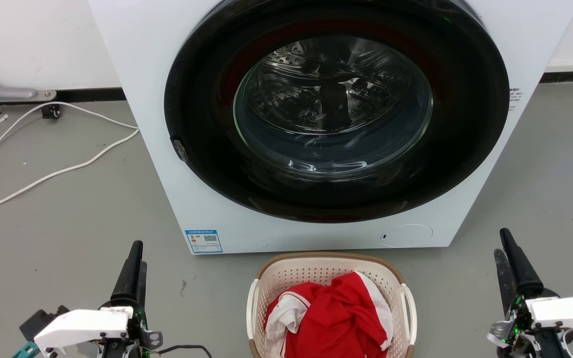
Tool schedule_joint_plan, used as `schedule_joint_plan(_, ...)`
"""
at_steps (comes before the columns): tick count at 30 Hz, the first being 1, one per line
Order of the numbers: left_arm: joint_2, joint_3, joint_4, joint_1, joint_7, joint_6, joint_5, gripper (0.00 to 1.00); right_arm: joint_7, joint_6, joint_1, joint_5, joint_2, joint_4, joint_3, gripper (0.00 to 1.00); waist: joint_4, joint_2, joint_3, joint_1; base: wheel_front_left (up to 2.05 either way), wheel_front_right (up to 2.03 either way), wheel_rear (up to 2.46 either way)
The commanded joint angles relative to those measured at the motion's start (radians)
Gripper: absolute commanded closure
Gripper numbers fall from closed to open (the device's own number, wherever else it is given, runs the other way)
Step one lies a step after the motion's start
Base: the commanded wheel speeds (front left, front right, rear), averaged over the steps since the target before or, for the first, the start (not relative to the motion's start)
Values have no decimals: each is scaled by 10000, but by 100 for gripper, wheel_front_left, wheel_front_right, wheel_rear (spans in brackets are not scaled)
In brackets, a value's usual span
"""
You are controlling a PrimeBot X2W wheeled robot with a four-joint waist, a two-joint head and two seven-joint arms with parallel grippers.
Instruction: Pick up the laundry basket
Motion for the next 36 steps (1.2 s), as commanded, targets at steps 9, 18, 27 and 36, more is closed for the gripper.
schedule_joint_plan(9, 34, -98, -708, -112, -430, 234, 2010, 0, -452, 2, -42, -2569, -18, -911, 325, 0, 5, 0, 27, 0, 0, 0, 0)
schedule_joint_plan(18, 39, -361, -989, 50, -799, 476, 3885, 0, -817, 2, 119, -4862, -20, -1305, 641, 0, 14, 0, 48, 0, 0, 0, 0)
schedule_joint_plan(27, 43, -522, -1176, 191, -1131, 715, 5413, 0, -1155, 3, 268, -6477, -23, -1483, 722, 0, 26, 0, 57, 0, 0, 0, 0)
schedule_joint_plan(36, 47, -707, -1329, 283, -1440, 902, 6807, 0, -1453, 2, 384, -7799, -25, -1579, 780, 0, 50, 0, 66, 0, 0, 0, 0)
